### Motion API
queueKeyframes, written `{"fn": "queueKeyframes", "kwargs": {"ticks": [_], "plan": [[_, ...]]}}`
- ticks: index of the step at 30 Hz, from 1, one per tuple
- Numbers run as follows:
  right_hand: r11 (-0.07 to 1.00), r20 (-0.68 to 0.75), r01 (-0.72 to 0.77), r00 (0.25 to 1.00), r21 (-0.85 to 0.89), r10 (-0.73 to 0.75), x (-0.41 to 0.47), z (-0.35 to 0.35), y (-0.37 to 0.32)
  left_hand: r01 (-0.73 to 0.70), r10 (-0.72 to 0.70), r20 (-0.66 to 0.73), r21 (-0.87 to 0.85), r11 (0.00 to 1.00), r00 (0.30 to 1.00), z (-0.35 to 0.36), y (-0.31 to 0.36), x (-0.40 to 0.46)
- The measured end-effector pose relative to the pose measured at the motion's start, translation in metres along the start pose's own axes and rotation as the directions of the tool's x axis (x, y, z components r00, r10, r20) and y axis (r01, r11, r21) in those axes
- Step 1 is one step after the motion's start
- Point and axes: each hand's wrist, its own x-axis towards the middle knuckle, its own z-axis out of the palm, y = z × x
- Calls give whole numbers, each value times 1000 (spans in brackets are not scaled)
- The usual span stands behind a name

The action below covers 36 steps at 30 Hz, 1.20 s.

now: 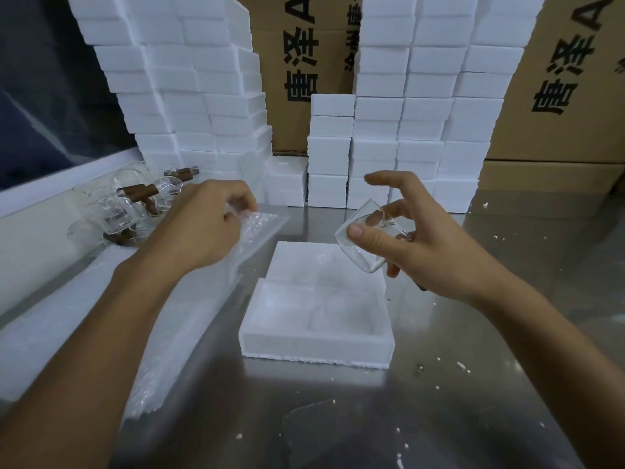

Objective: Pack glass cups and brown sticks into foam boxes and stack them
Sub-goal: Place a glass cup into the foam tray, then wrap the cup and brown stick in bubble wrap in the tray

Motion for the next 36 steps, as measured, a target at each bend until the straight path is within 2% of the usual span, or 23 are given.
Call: {"fn": "queueKeyframes", "kwargs": {"ticks": [5,9,12,14,17,20,24,26,30,33,36], "plan": [[1000,0,-21,1000,-2,21,0,0,-3,104,-111,-78,-95,990,991,6,9,-1],[999,-20,-46,999,8,46,-1,-2,-2,159,-164,-199,-42,986,966,11,9,-1],[996,-34,-68,997,58,70,0,-1,-2,182,-189,-144,-58,982,971,11,12,-3],[974,-27,-107,993,197,115,1,-1,-3,158,-167,-101,-92,983,981,11,17,-5],[864,41,-136,990,484,133,1,0,-7,103,-108,-77,-68,992,991,14,24,-8],[662,137,-208,978,720,158,-1,3,-15,40,-44,-78,-61,997,996,22,30,-11],[354,292,-315,949,880,119,-4,6,-20,-118,115,-64,-50,992,991,38,42,-16],[240,344,-354,935,904,84,-5,10,-19,-157,154,-41,-72,985,987,46,47,-22],[147,395,-401,916,904,68,-5,21,-16,-194,200,31,-149,970,979,63,52,-32],[170,376,-390,920,905,111,-7,27,-15,-192,202,47,-170,967,978,68,54,-33],[223,382,-393,920,892,91,-9,32,-16,-182,189,19,-195,964,982,70,49,-29]]}}
